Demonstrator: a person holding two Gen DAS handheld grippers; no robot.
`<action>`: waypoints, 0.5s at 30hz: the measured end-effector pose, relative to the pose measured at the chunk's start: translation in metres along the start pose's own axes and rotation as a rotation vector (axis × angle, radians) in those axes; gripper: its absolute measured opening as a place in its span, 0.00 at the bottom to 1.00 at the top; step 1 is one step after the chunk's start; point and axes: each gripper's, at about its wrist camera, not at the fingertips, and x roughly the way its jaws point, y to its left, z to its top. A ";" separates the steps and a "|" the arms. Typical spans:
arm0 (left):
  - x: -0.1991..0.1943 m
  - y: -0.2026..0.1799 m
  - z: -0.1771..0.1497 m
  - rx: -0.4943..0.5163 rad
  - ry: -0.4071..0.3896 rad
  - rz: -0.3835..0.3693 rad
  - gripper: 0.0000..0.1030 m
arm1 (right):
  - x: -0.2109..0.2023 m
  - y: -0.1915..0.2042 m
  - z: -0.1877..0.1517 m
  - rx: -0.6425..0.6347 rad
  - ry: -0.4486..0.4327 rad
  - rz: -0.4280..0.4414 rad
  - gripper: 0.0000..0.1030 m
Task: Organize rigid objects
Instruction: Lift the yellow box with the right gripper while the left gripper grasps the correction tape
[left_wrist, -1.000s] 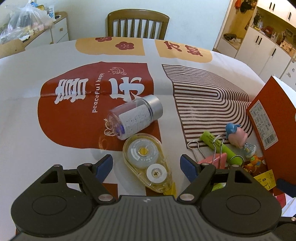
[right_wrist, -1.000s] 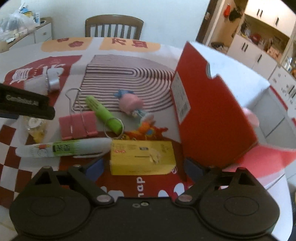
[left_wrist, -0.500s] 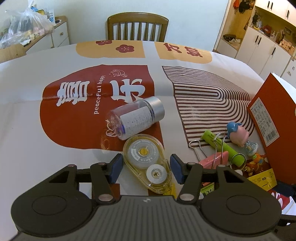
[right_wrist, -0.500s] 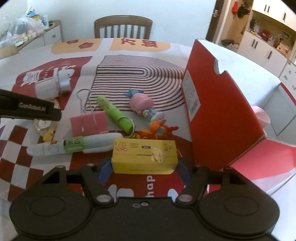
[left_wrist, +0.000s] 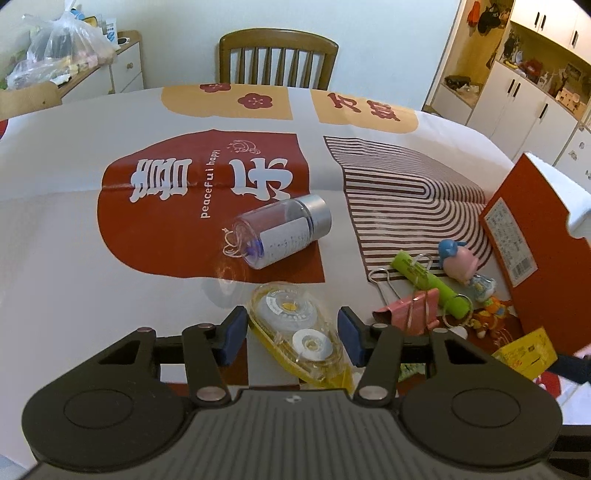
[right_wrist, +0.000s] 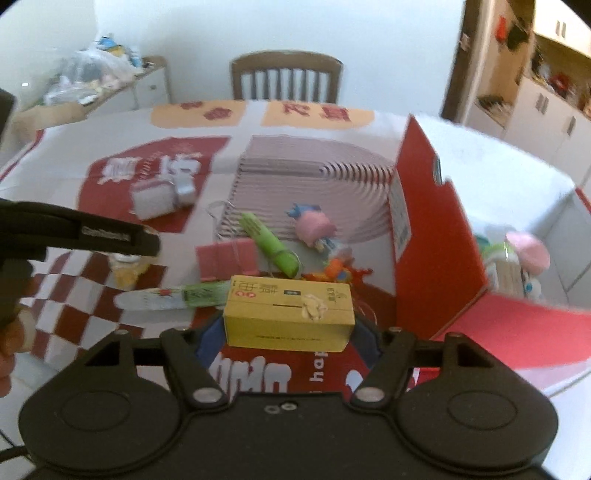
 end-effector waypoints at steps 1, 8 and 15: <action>-0.004 0.000 0.000 0.002 -0.004 -0.005 0.50 | -0.005 0.001 0.002 -0.013 -0.010 0.010 0.68; -0.018 -0.004 0.000 0.025 -0.005 0.012 0.20 | -0.037 -0.007 0.016 -0.064 -0.041 0.070 0.68; -0.025 0.001 -0.011 0.010 0.010 -0.034 0.25 | -0.050 -0.016 0.010 -0.109 -0.012 0.130 0.68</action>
